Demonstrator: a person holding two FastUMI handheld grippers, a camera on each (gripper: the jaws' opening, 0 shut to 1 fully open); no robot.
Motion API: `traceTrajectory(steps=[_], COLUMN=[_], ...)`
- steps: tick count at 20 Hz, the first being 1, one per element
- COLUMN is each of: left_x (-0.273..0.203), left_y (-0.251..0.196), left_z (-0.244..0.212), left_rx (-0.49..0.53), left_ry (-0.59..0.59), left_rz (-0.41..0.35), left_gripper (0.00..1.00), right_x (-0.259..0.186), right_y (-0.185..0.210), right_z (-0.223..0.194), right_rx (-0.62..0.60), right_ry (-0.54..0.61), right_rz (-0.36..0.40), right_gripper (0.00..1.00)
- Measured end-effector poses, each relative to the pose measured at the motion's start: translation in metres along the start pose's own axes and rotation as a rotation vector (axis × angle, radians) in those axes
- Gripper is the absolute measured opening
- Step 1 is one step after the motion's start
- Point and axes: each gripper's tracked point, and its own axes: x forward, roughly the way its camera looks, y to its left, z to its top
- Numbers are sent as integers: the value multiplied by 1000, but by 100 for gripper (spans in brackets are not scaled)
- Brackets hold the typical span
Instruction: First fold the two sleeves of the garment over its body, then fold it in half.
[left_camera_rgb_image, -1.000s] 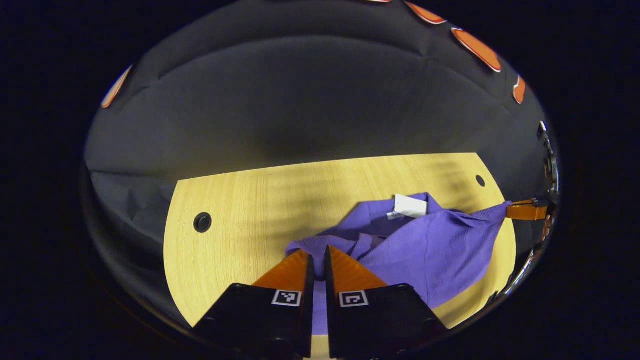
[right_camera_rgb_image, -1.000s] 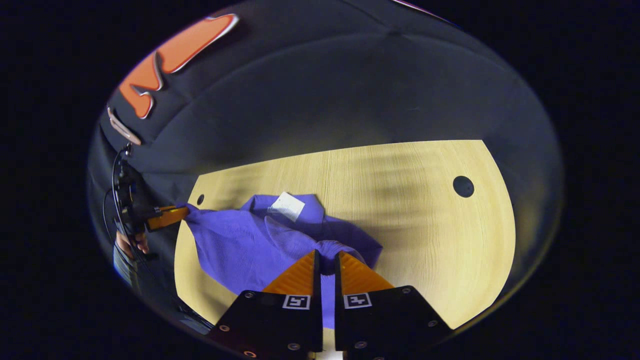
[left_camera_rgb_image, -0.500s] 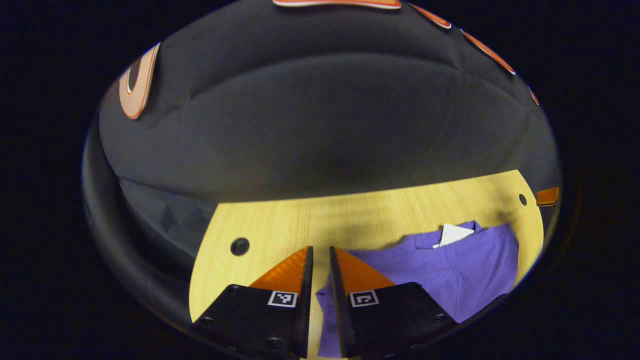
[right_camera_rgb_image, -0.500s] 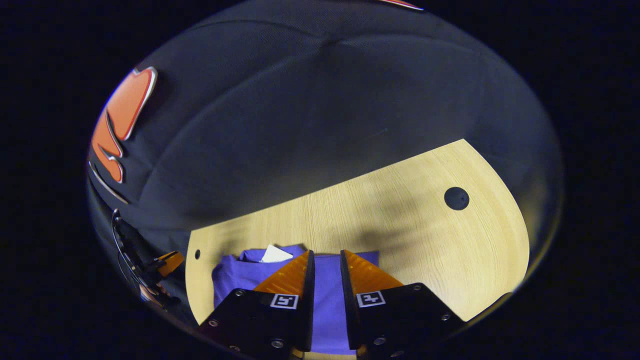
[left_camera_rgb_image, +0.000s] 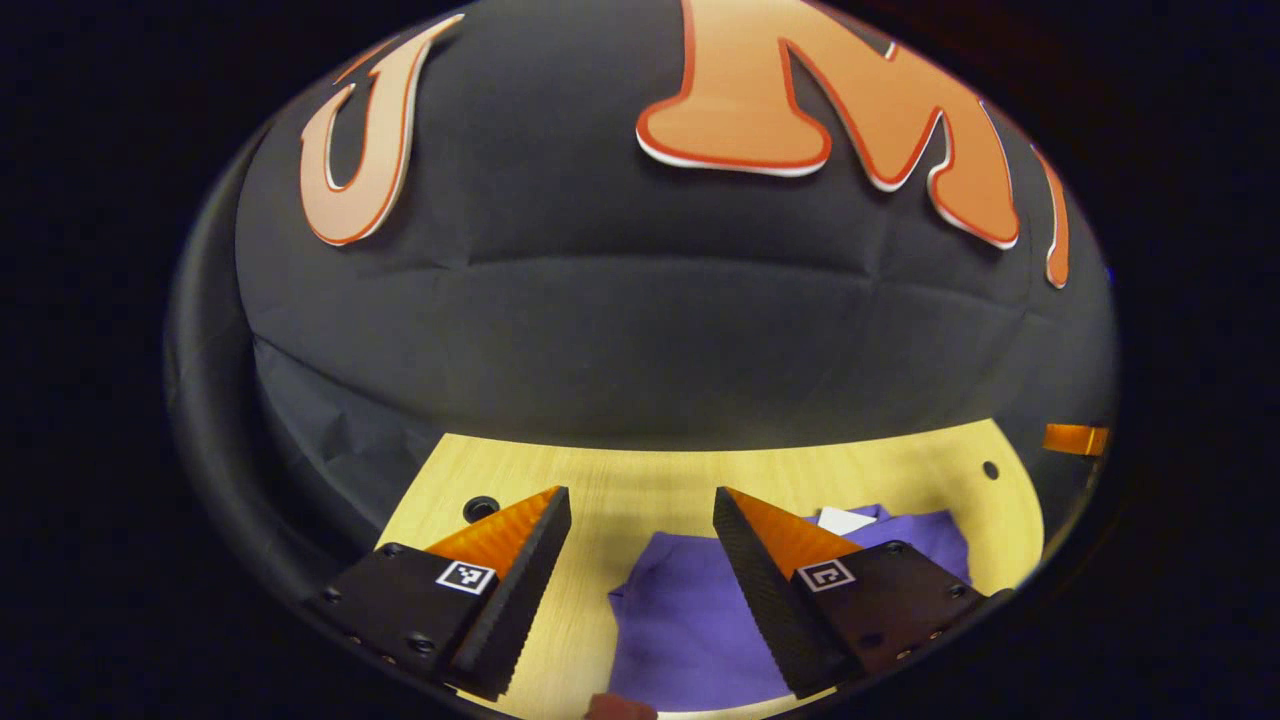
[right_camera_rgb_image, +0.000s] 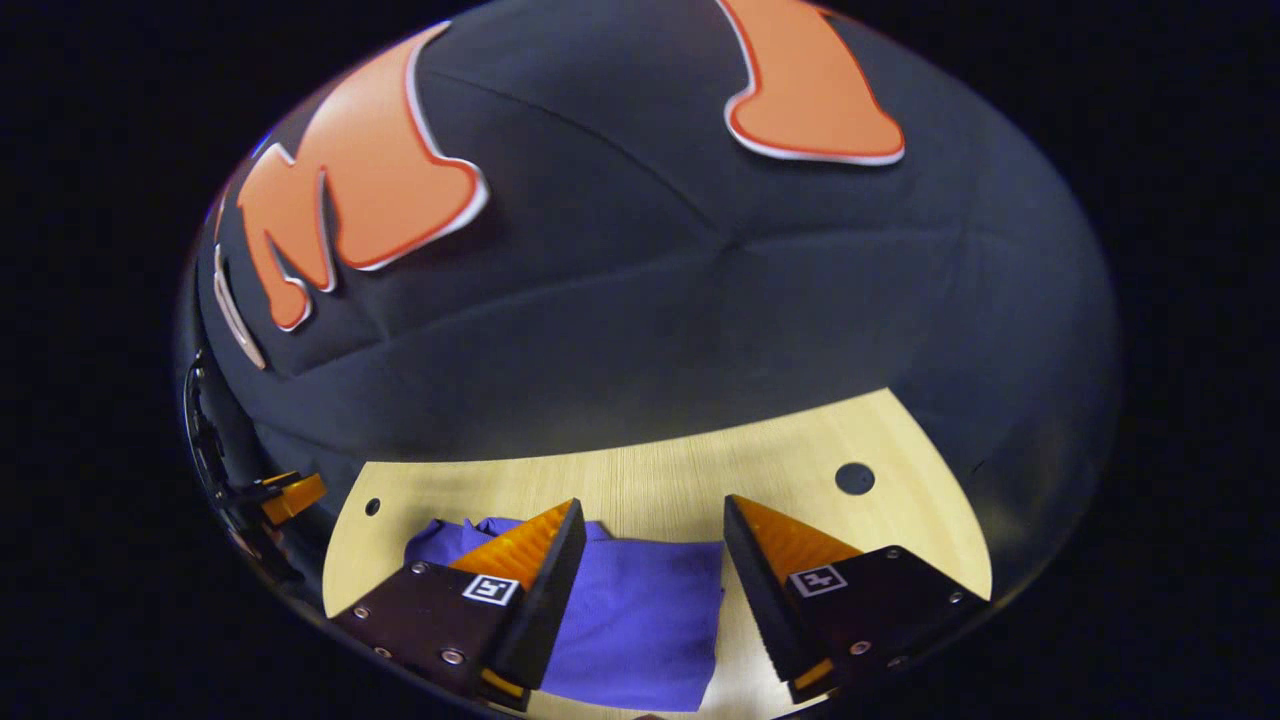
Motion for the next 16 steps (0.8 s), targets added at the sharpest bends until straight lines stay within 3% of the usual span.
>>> traceTrajectory(steps=[4,5,6,12,16], left_x=[-46,-58,-71,-155,-202], left_y=[-5,-3,-2,-14,-35], left_z=[24,28,36,60,61], left_rx=[-5,-5,-1,37,73], left_ry=[-99,-124,-155,-341,-443], left_rz=[-40,-35,-34,-90,-175], left_gripper=[94,94,97,99,98], right_x=[-40,-50,-60,-123,-156], right_y=[15,20,26,58,82], right_z=[19,21,22,32,24], right_rx=[-77,-91,-101,-159,-173], right_ry=[-110,-128,-139,-286,-332], right_rz=[-44,-45,-47,-62,-59], right_gripper=[94,84,95,95,95])
